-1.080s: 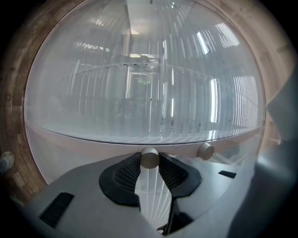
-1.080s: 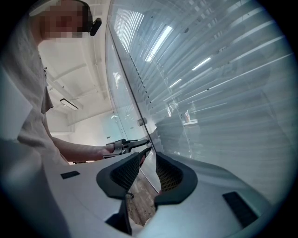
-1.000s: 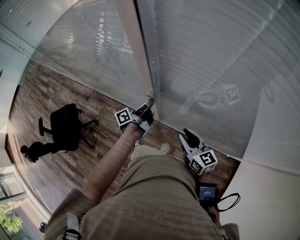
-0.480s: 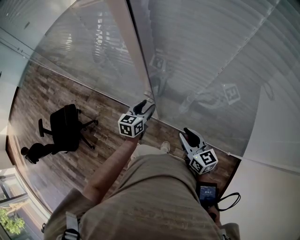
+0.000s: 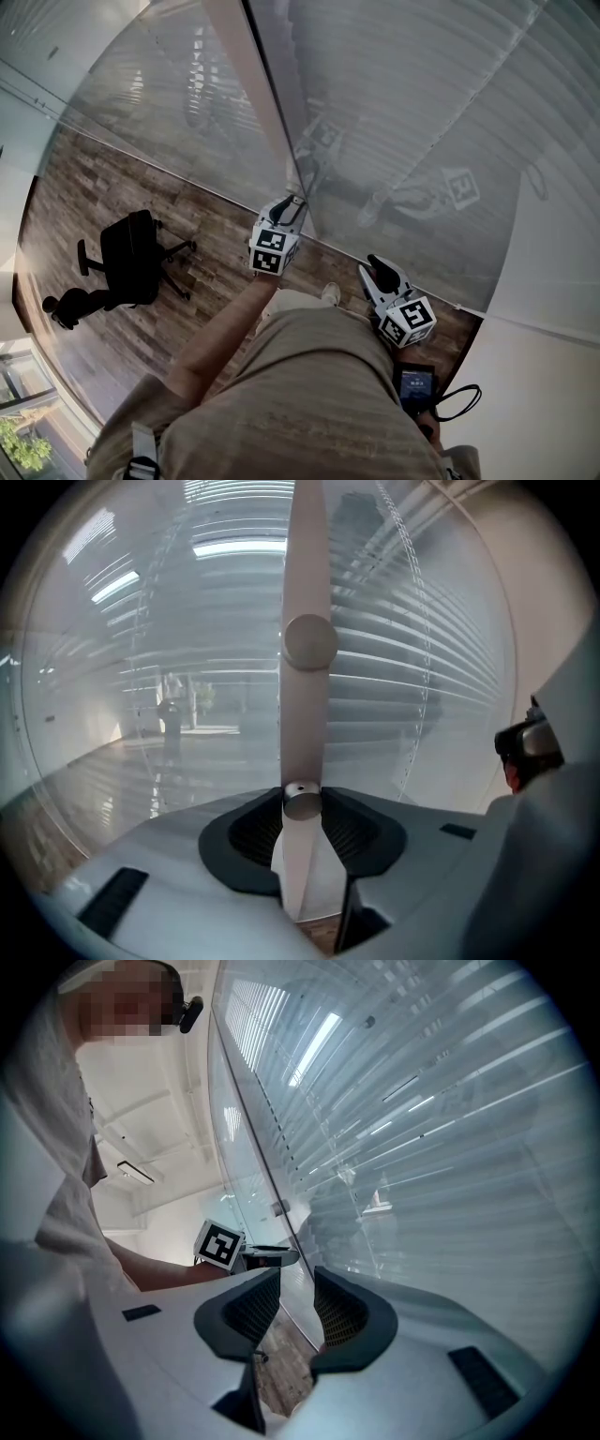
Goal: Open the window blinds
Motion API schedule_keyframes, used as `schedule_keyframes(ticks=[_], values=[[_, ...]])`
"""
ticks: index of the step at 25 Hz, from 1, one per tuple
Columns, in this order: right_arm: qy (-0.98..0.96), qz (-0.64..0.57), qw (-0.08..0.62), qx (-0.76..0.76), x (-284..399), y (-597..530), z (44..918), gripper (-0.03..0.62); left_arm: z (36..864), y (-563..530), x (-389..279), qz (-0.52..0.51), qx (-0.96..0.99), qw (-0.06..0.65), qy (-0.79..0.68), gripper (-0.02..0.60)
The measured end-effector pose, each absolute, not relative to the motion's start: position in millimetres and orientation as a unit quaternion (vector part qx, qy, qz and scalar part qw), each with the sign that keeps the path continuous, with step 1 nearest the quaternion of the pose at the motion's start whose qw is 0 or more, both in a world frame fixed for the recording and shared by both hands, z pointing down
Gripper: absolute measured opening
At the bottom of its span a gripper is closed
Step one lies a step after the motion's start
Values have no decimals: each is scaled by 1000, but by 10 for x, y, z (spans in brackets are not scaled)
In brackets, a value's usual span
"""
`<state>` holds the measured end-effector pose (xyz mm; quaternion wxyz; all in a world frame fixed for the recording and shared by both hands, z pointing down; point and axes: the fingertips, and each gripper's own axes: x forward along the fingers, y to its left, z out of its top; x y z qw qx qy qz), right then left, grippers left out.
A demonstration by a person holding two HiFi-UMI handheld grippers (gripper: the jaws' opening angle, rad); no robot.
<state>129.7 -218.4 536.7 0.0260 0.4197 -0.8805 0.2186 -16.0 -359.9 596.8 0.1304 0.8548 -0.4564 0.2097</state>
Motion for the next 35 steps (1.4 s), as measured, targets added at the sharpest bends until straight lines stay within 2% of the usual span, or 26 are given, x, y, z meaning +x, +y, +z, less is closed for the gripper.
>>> schedule_keyframes(ticks=[20, 35], values=[[-880, 224, 23, 419, 1299, -2191, 5370, 119, 5974, -3608, -186, 146, 851, 231, -449, 135], [-878, 227, 24, 420, 1286, -2172, 5387, 118, 5986, -3612, -208, 63, 836, 339, -426, 133]])
